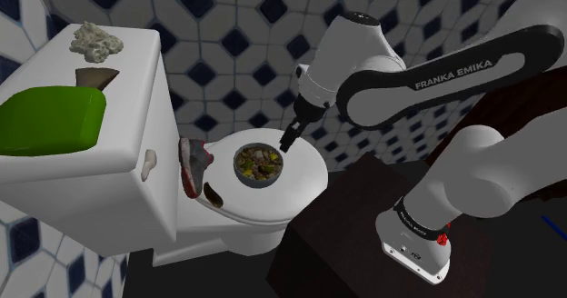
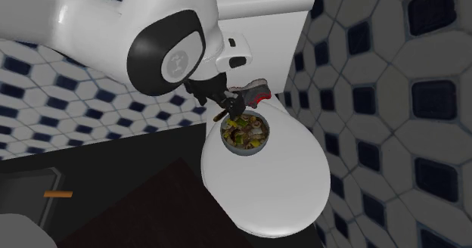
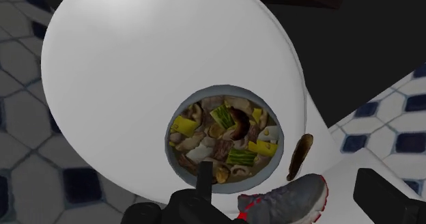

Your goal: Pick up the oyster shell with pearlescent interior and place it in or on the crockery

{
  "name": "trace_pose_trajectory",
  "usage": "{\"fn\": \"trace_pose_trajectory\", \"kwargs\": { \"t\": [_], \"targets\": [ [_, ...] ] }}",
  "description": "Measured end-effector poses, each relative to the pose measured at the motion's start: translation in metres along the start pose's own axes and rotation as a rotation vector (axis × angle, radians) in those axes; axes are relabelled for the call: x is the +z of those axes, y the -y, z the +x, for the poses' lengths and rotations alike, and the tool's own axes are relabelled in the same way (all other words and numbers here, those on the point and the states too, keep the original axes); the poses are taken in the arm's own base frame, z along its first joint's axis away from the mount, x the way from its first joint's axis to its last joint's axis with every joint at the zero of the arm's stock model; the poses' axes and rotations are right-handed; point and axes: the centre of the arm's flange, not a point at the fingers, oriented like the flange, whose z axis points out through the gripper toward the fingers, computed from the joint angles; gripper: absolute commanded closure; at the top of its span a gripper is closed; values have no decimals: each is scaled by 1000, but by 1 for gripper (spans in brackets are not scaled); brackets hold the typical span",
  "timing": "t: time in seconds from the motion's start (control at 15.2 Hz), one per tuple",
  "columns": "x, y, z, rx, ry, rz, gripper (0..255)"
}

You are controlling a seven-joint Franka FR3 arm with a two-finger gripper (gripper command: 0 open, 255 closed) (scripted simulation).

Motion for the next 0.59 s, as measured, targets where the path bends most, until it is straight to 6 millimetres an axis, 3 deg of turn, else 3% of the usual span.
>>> {"fn": "trace_pose_trajectory", "kwargs": {
  "t": [0.59],
  "targets": [
    [97,55,32,-70,-80,-21,0]
  ]
}}
